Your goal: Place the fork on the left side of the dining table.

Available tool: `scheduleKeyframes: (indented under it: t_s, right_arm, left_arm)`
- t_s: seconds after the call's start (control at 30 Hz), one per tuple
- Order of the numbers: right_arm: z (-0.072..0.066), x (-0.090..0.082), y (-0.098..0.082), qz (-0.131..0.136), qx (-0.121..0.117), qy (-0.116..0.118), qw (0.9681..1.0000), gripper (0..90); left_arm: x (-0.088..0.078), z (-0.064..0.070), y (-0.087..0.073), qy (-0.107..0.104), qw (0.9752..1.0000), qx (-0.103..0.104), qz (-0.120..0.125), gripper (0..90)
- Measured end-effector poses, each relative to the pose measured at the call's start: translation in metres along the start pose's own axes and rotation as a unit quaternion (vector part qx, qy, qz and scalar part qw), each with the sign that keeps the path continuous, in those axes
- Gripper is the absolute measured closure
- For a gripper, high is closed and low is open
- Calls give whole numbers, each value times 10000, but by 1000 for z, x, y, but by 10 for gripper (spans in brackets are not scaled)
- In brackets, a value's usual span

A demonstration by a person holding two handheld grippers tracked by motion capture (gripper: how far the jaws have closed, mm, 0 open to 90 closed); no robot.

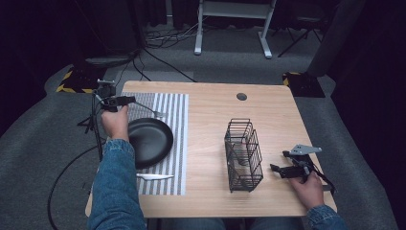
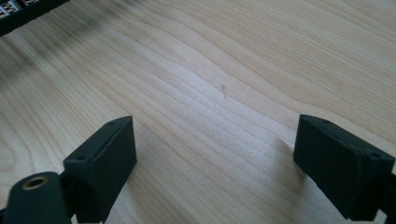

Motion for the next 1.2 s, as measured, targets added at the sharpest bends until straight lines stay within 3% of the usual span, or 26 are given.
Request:
scheduleKeyframes:
  t_s: [0.13, 0.33, 0.7, 1.2]
  right_arm:
    - [0, 0, 0, 0, 1, 0, 10000, 133]
    - [0, 0, 0, 1, 2, 0, 10000, 133]
    - [0, 0, 0, 2, 8, -12, 10000, 135]
    - [0, 0, 0, 6, 1, -15, 10000, 135]
  left_arm:
    - [3, -6, -3, -66, 9999, -116, 3, 586]
    - [11, -13, -4, -29, 9999, -123, -41, 569]
    - [25, -11, -8, -43, 9994, -34, -337, 546]
    - [32, -18, -12, 59, 9991, -191, -375, 508]
Point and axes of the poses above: each handheld gripper's, and its own axes: x roughly forward along the jaws, y roughly out of its top, z roughly to its right, the point moved 5 cm from there along x, roughly forward along the jaws, and after that the axes turned 1 degree about z, right-handed, at the moved point
